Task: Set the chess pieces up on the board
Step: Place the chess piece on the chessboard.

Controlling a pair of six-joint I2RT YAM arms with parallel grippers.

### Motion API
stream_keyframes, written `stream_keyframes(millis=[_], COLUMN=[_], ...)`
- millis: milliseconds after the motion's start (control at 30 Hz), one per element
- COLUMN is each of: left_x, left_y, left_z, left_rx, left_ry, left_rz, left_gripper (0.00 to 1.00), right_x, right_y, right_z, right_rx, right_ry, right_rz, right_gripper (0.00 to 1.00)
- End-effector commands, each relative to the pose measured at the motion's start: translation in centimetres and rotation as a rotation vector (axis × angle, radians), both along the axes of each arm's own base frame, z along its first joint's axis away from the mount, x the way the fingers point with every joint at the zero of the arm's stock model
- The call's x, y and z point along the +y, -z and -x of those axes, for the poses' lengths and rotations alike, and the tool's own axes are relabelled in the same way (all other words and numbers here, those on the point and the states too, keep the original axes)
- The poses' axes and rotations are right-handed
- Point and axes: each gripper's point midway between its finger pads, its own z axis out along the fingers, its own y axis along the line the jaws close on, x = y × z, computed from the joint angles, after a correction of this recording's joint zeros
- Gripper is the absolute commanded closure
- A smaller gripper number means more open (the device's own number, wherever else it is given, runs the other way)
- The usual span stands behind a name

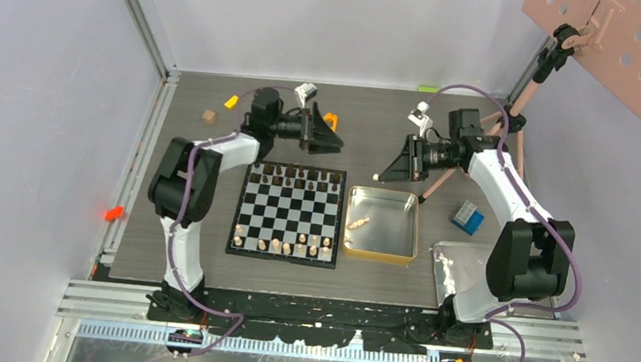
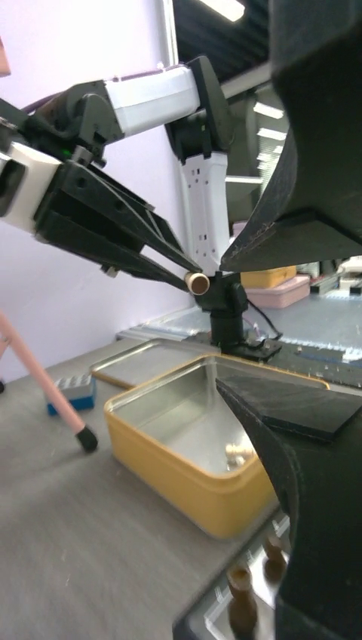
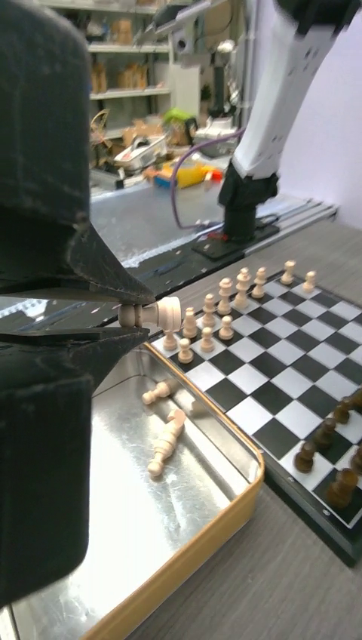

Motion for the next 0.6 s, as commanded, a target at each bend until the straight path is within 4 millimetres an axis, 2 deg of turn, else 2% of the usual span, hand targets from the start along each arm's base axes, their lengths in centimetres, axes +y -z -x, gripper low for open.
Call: stream_keyframes(millis=[0,100,133,167,200,233,267,300,333,367,400,433,467,500,533,567], left_x=[5.1,9.3,10.8,12.3,13.7,15.1,16.5,18.0,19.9,21.8,23.6,25.2,26.9,29.0,30.4,31.7], left_y=[-2.3,-1.8,-1.9,-1.7,-1.7,-1.6,-1.5,-1.5,-1.3,-1.0,-0.8,-0.6,-0.4,-0.3,-0.2,-0.2], left_z=[-0.4,-1.0,-1.1,-0.5,-0.2,-0.2,0.0,0.1,0.0,0.1,0.2,0.4,0.6,0.8,1.1,1.4], left_rx=[-0.151,-0.181,-0.207,-0.197,-0.206,-0.229,-0.238,-0.25,-0.248,-0.233,-0.226,-0.211,-0.197,-0.186,-0.182,-0.176], left_ry=[-0.065,-0.136,-0.158,-0.172,-0.188,-0.209,-0.229,-0.253,-0.297,-0.339,-0.379,-0.415,-0.452,-0.499,-0.528,-0.555], left_rz=[-0.077,-0.183,-0.225,-0.277,-0.322,-0.373,-0.421,-0.461,-0.513,-0.554,-0.589,-0.619,-0.644,-0.67,-0.696,-0.721], left_gripper=[0.44,0.43,0.42,0.42,0.41,0.41,0.4,0.4,0.39,0.39,0.39,0.39,0.38,0.37,0.37,0.36], right_x=[0.9,2.1,2.7,3.1,3.7,5.2,5.1,6.6,6.9,7.8,8.6,9.5,10.2,11.1,11.7,12.4], right_y=[1.2,1.4,2.1,1.8,2.6,2.0,3.1,3.2,2.7,3.8,3.2,4.4,3.8,4.9,4.4,5.6], right_z=[2.2,2.7,3.1,2.7,3.2,3.6,3.5,3.6,3.1,3.4,3.3,3.7,3.6,3.9,3.8,4.2], right_rx=[-0.064,-0.129,-0.148,-0.182,-0.2,-0.247,-0.248,-0.275,-0.311,-0.315,-0.344,-0.349,-0.38,-0.387,-0.415,-0.416], right_ry=[-0.108,-0.172,-0.203,-0.213,-0.253,-0.299,-0.321,-0.365,-0.376,-0.418,-0.442,-0.49,-0.511,-0.554,-0.574,-0.621], right_rz=[0.205,0.337,0.405,0.436,0.508,0.53,0.604,0.628,0.672,0.718,0.732,0.78,0.792,0.838,0.848,0.892], right_gripper=[0.99,0.99,0.99,0.99,0.99,0.99,0.99,0.99,0.99,0.99,0.99,0.99,0.99,0.99,0.98,0.98])
